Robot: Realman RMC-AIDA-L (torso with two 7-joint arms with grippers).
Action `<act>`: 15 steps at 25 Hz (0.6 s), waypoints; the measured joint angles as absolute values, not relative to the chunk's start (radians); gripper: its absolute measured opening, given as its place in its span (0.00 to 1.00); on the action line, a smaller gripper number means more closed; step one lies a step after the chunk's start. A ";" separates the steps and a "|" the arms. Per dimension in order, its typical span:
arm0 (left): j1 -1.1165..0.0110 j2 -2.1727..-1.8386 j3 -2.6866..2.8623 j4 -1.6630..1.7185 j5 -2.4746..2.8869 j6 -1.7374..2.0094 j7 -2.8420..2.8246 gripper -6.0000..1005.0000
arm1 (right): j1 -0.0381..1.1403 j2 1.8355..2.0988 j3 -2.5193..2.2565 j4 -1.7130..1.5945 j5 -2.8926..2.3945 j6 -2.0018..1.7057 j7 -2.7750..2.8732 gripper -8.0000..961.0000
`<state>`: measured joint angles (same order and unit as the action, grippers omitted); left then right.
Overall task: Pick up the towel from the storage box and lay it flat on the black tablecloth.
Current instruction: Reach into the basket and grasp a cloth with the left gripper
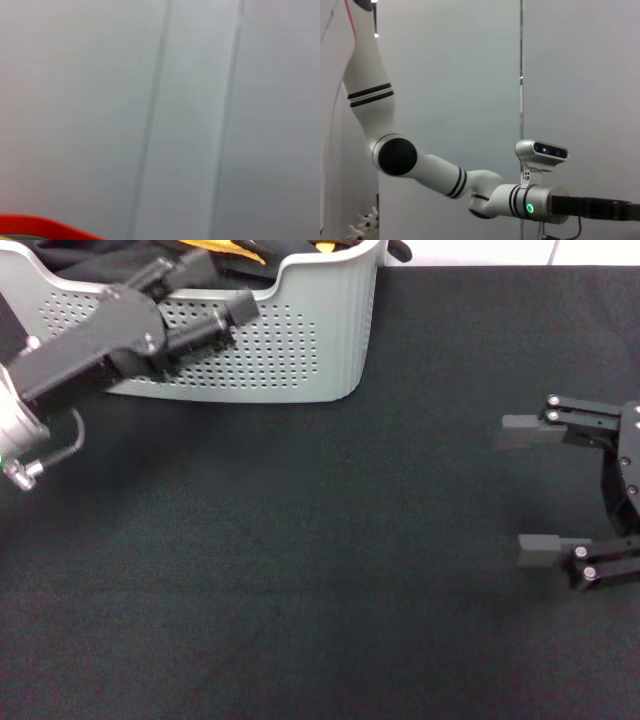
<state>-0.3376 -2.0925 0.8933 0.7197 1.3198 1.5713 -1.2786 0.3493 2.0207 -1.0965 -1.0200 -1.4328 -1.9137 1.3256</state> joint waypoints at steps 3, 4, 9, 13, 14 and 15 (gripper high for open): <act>-0.337 -2.095 0.894 0.719 1.285 1.506 -1.249 0.88 | 0.340 2.020 -1.088 -1.015 -1.430 -1.914 1.322 0.89; -0.337 -2.097 0.895 0.719 1.277 1.489 -1.239 0.88 | 0.340 2.020 -1.087 -1.014 -1.430 -1.913 1.320 0.89; -0.353 -2.099 0.902 0.704 1.265 1.409 -1.242 0.88 | 0.339 2.019 -1.081 -1.011 -1.428 -1.913 1.311 0.89; -0.355 -2.099 0.911 0.696 1.245 1.398 -1.182 0.88 | 0.339 2.019 -1.078 -1.011 -1.428 -1.913 1.310 0.89; -0.354 -2.100 0.920 0.696 1.239 1.406 -1.163 0.88 | 0.339 2.019 -1.078 -1.011 -1.428 -1.913 1.310 0.89; -0.350 -2.100 0.943 0.700 1.222 1.418 -1.128 0.88 | 0.339 2.019 -1.078 -1.011 -1.428 -1.913 1.309 0.89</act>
<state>-0.3498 -2.0996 0.9434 0.7001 1.2224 1.4184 -1.1275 0.3389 2.0186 -1.0783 -1.0107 -1.4280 -1.9127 1.3094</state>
